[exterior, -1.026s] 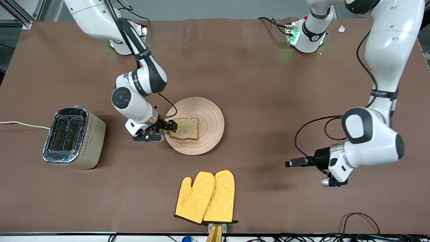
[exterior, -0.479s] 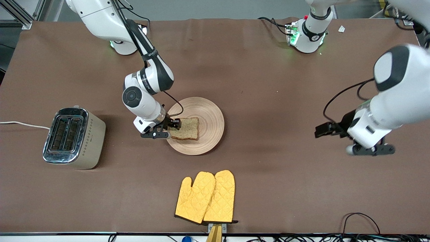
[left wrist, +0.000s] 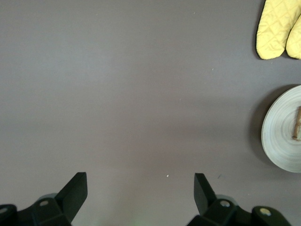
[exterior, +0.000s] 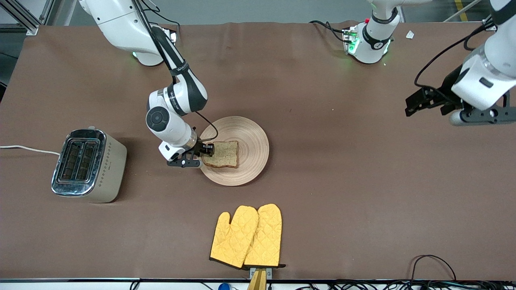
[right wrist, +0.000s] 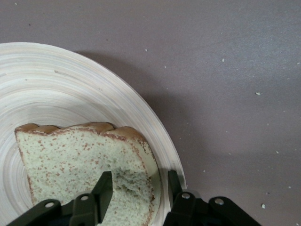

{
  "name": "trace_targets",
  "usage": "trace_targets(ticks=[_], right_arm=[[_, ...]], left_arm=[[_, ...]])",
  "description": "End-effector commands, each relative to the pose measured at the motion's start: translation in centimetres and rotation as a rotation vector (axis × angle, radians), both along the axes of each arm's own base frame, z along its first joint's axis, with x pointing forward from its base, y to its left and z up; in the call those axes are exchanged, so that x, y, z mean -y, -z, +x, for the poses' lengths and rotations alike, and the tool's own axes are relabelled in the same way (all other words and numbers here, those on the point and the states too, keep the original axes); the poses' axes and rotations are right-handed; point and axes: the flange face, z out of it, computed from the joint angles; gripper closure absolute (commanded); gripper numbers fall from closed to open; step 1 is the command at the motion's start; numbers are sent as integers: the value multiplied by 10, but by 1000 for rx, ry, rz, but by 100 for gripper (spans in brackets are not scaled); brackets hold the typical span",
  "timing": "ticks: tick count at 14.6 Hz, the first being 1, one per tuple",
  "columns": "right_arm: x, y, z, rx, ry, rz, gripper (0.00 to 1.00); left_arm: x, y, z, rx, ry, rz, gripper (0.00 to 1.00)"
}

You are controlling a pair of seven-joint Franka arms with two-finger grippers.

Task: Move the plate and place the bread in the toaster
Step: 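Grasp the bread slice with the right gripper while the left gripper withdraws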

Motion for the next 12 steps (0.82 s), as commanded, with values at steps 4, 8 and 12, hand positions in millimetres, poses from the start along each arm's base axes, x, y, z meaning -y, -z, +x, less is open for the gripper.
trace_targets(ticks=[4, 8, 12], right_arm=[[2, 9, -3, -3, 7, -12, 88], [0, 5, -1, -12, 14, -10, 100], [0, -55, 23, -115, 81, -26, 100]], left_arm=[[-27, -4, -19, 1, 28, 58, 0], [-29, -7, -18, 11, 27, 65, 0], [-46, -7, -16, 10, -5, 65, 0]])
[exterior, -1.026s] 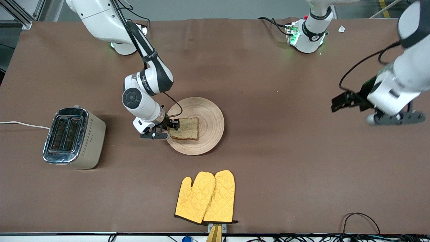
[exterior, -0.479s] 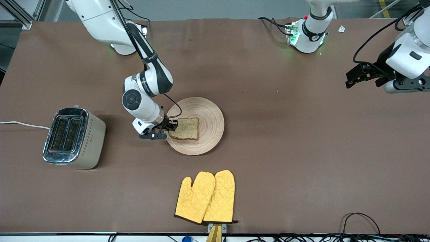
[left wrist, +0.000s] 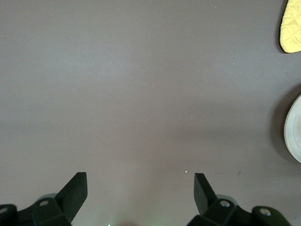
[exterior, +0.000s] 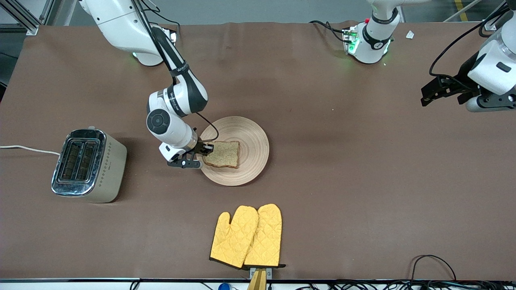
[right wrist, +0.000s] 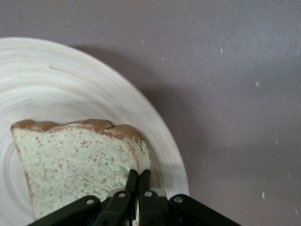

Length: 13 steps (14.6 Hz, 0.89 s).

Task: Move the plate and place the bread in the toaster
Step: 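Lift the bread with the right gripper and carry it over the toaster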

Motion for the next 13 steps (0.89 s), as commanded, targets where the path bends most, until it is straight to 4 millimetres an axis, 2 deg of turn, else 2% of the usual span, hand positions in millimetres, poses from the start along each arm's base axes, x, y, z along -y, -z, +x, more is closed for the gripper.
trace_targets(ticks=[1, 4, 8, 10, 13], right_arm=[[17, -61, 23, -30, 65, -33, 100], [35, -111, 37, -43, 29, -141, 100], [55, -175, 54, -40, -18, -389, 100], [70, -189, 59, -32, -25, -493, 100], [110, -192, 67, -34, -12, -634, 100]], left_arm=[[-12, -4, -4, 8, -6, 19, 0], [-16, -4, -4, 8, -13, 21, 0], [-19, -12, -5, 22, -16, 21, 0], [-19, -11, -5, 20, -13, 21, 0], [-18, -10, -2, 20, -13, 18, 0]])
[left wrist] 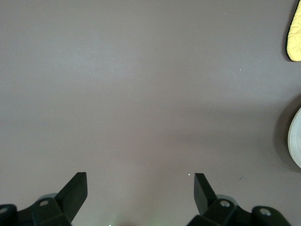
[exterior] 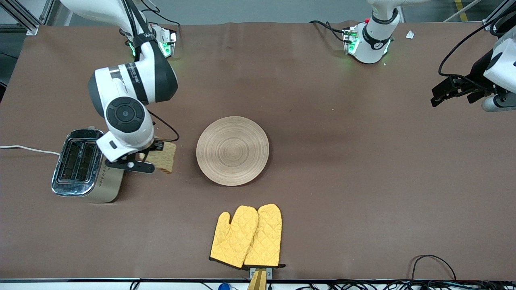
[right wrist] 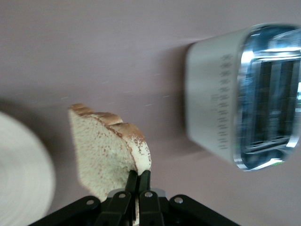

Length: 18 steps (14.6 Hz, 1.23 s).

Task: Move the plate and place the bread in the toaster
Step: 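Lift the bread with the right gripper and carry it over the toaster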

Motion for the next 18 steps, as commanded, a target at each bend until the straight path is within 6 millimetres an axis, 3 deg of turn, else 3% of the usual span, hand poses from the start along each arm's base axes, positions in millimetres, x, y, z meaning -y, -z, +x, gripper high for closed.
trace_targets(ticks=[1, 4, 8, 10, 14, 18], right_arm=[[38, -1, 10, 6, 23, -157, 100], [90, -3, 19, -11, 76, -216, 100], [116, -20, 20, -53, 29, -305, 100], [140, -33, 24, -71, 28, -298, 100], [155, -42, 29, -81, -16, -353, 100], [170, -40, 31, -87, -6, -357, 100]], left_arm=[[-2, -4, -2, 11, 17, 20, 0], [-3, -4, -1, 12, 16, 20, 0], [-3, -7, 2, 20, 30, 18, 0], [-3, -6, 3, 18, 28, 17, 0], [-5, -16, 4, 38, 23, 14, 0], [-6, -13, 8, 33, 23, 12, 0]])
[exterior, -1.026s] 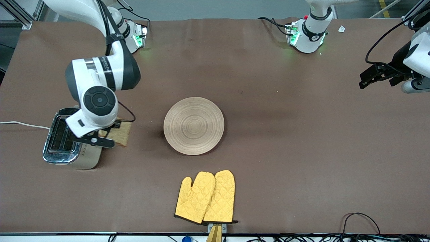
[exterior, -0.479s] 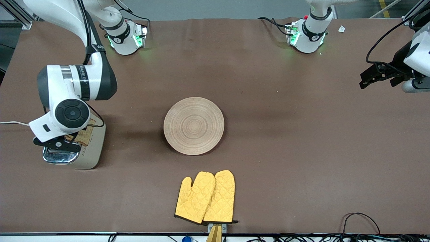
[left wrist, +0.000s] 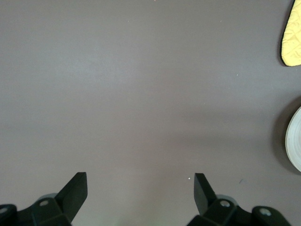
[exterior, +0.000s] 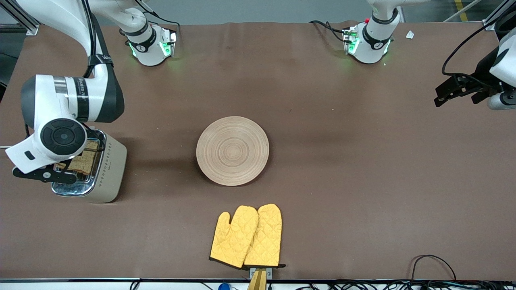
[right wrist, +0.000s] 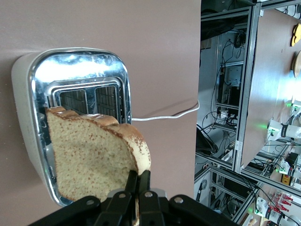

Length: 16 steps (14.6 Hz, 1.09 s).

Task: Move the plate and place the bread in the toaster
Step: 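Lift the bread with the right gripper and carry it over the toaster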

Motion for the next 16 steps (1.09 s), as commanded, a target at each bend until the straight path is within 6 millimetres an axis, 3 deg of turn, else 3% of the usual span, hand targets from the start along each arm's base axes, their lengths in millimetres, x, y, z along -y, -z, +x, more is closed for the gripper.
trace_targets(ticks=[1, 8, 16], right_arm=[[11, -3, 1, -6, -5, -16, 100], [20, 4, 5, 3, -3, -11, 100], [22, 30, 11, -13, -9, -13, 100]], left_arm=[[-3, -2, 6, 5, 11, 15, 0], [-3, -2, 6, 5, 14, 14, 0], [-4, 3, 9, -4, 21, 15, 0]])
